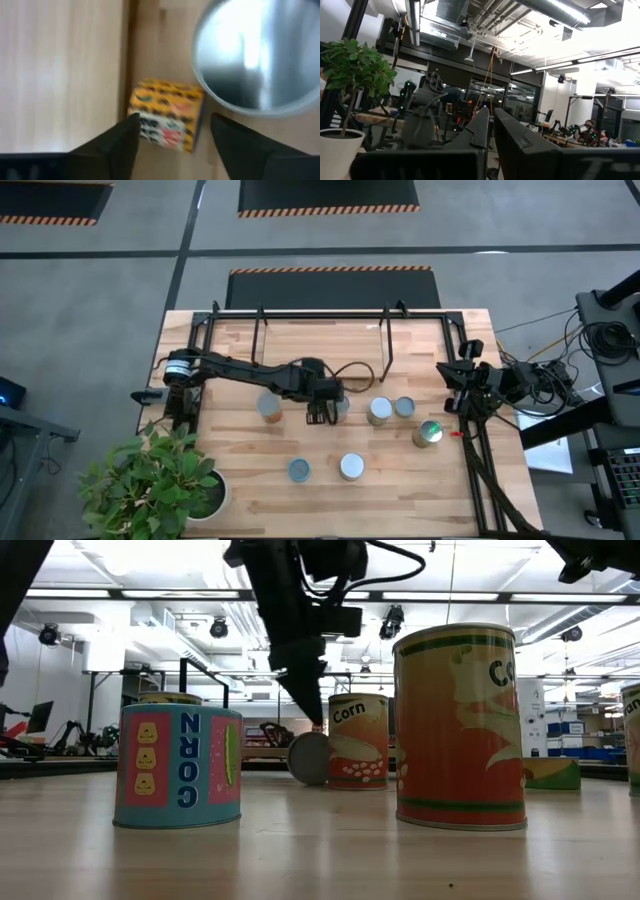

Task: Pick and place cans onto a shelf
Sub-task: Put the small yellow canned bean on the shelf

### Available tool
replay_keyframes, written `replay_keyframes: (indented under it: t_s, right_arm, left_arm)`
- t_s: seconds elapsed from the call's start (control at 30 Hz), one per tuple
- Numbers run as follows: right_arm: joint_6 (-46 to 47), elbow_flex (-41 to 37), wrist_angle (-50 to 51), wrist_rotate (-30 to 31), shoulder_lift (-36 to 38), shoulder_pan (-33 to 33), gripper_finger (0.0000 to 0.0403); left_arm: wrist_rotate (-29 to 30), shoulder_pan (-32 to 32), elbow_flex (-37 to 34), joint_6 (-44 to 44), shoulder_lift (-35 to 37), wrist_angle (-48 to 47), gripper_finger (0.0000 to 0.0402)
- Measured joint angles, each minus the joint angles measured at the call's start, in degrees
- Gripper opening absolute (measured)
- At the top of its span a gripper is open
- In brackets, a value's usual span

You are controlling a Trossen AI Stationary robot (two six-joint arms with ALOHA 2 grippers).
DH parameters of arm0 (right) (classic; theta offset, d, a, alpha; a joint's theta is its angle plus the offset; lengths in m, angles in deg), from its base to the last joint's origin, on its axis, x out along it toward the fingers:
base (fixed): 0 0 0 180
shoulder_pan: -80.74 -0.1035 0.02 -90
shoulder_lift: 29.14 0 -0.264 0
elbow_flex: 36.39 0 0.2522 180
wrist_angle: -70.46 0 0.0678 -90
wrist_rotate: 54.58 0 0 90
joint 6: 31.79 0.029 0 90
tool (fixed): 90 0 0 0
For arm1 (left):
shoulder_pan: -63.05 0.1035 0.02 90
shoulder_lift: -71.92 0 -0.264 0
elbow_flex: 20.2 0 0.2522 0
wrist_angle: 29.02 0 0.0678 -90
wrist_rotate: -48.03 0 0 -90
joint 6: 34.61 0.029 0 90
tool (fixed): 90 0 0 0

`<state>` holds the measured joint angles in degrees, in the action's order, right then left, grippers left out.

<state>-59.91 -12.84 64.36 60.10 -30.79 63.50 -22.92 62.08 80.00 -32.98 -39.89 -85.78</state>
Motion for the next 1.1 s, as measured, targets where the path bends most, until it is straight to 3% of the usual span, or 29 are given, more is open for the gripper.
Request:
replay_keyframes:
  t_s: [0.13, 0.37, 1.1]
  right_arm:
    - [0.0, 0.0, 0.1, 0.0, 0.0, 0.0, 0.0018]
    - [0.0, 0.0, 0.4, 0.0, 0.0, 0.0, 0.0018]
    - [-0.6, 0.0, 0.6, 0.0, 0.0, 0.0, 0.0018]
  left_arm:
    - [-0.8, 2.5, 0.0, 3.0, 0.0, 0.7, 0.0280]
    - [-10.5, 5.4, 0.0, 6.9, -0.1, 0.6, 0.0326]
    - [-13.1, 6.7, 0.0, 6.8, -2.2, 0.5, 0.0334]
